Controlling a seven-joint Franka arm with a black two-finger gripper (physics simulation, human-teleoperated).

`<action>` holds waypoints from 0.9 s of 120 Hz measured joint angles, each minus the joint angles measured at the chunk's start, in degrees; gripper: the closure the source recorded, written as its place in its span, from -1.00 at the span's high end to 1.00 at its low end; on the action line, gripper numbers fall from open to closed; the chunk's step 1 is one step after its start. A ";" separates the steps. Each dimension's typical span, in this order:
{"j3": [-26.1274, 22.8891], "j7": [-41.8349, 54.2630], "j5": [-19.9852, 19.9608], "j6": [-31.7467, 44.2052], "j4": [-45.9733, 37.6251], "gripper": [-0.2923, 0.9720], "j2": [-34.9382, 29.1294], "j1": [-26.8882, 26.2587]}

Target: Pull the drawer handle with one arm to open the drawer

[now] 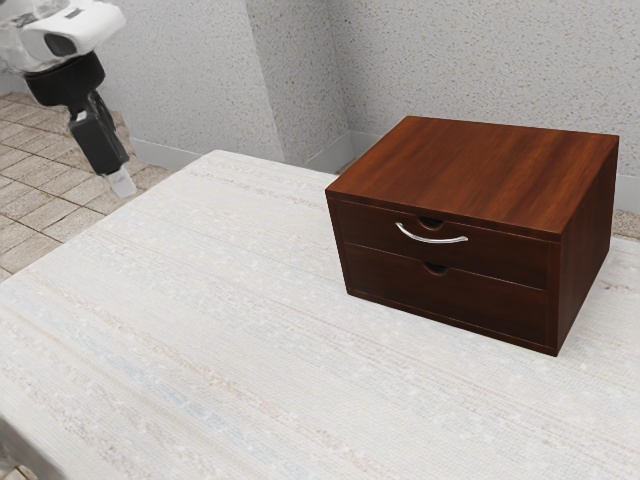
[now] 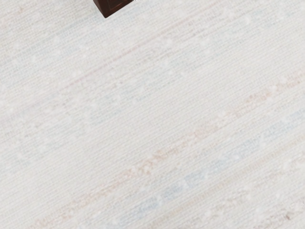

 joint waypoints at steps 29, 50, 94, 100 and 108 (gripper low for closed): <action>-0.33 3.87 -1.74 -0.40 -0.04 0.53 1.01 -5.78; -0.26 16.60 7.33 11.43 -24.44 0.54 -13.58 -10.70; -1.03 40.10 9.95 34.97 -34.49 0.54 -12.28 -12.52; -1.38 40.97 9.83 37.19 -31.90 0.54 -8.97 -12.46; -1.35 41.60 9.52 39.11 -28.62 0.54 -4.51 -12.33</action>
